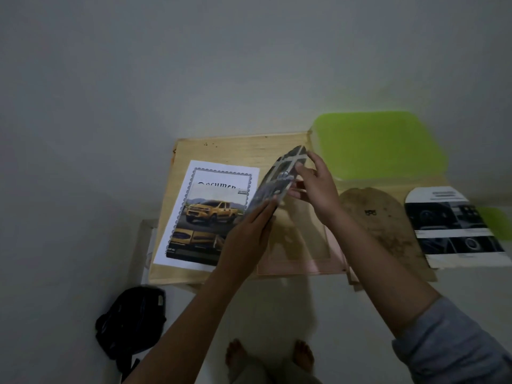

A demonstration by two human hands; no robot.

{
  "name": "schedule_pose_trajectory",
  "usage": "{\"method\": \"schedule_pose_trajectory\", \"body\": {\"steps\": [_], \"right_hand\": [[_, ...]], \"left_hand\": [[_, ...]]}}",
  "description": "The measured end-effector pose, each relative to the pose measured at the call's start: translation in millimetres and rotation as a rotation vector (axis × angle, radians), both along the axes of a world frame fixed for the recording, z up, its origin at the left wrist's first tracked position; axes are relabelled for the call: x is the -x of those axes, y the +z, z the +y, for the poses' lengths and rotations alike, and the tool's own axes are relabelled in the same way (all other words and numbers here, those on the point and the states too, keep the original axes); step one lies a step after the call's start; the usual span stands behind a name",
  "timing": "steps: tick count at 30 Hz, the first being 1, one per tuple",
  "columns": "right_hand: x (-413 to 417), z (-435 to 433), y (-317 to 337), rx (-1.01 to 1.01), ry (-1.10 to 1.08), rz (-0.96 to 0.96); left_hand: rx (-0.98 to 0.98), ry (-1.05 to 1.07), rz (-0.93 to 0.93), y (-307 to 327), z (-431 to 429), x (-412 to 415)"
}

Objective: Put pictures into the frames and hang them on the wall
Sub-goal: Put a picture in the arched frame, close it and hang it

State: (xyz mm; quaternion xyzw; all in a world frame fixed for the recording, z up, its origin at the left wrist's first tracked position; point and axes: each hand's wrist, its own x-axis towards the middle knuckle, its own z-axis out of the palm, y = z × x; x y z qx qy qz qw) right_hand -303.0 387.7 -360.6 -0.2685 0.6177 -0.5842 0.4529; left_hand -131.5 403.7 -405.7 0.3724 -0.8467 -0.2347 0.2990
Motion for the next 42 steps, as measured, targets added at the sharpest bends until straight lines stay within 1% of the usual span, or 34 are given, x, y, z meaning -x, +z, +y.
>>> {"method": "schedule_pose_trajectory", "body": {"steps": [2,4,6,9,11,13,16,17,18,20,21,24,26,28,30,33,35,38,40,42], "right_hand": [[6,2,4,0.026,0.007,-0.045],[9,4,3,0.024,0.009,-0.020],[13,10,-7,-0.008,0.016,0.083],[17,25,-28,-0.094,0.072,0.325],[18,32,-40,-0.149,0.075,0.369],[18,38,-46,-0.190,0.072,0.279],[18,44,-54,-0.199,0.088,0.046],[19,47,-54,-0.192,0.079,0.018],[21,49,-56,-0.191,0.064,0.037],[27,53,-63,-0.202,0.025,0.114],[32,55,-68,-0.223,0.013,0.171],[44,67,-81,-0.333,0.036,0.365],[48,76,-86,-0.356,0.066,0.420],[51,83,-91,-0.364,0.119,0.515],[54,88,-95,-0.389,0.173,0.621],[56,92,-99,-0.415,0.245,0.723],[56,93,-97,-0.421,0.301,0.881],[56,93,-97,-0.399,0.280,1.096],[54,92,-101,-0.389,0.301,1.151],[49,92,-108,-0.378,0.385,1.148]], "left_hand": [[-0.075,0.049,0.114,12,4,9],[-0.171,0.112,0.229,15,5,16],[-0.288,0.155,0.388,18,3,21],[-0.434,0.182,0.609,28,3,24],[-0.520,0.200,0.730,37,4,25],[-0.580,0.244,0.797,36,2,24],[-0.649,0.317,0.819,21,0,19],[-0.668,0.344,0.816,15,0,18],[-0.682,0.367,0.810,10,1,17],[-0.699,0.394,0.778,-5,4,13],[-0.693,0.405,0.734,-13,6,12],[-0.636,0.439,0.471,-38,14,10],[-0.651,0.463,0.350,-50,22,10],[-0.633,0.477,0.236,-59,27,10],[-0.615,0.454,0.129,-65,31,9],[-0.591,0.406,0.017,-69,36,7],[-0.544,0.366,-0.046,-72,37,6],[-0.440,0.288,-0.129,-74,31,9],[-0.431,0.257,-0.203,-73,27,16],[-0.372,0.183,-0.349,-77,24,22]]}}
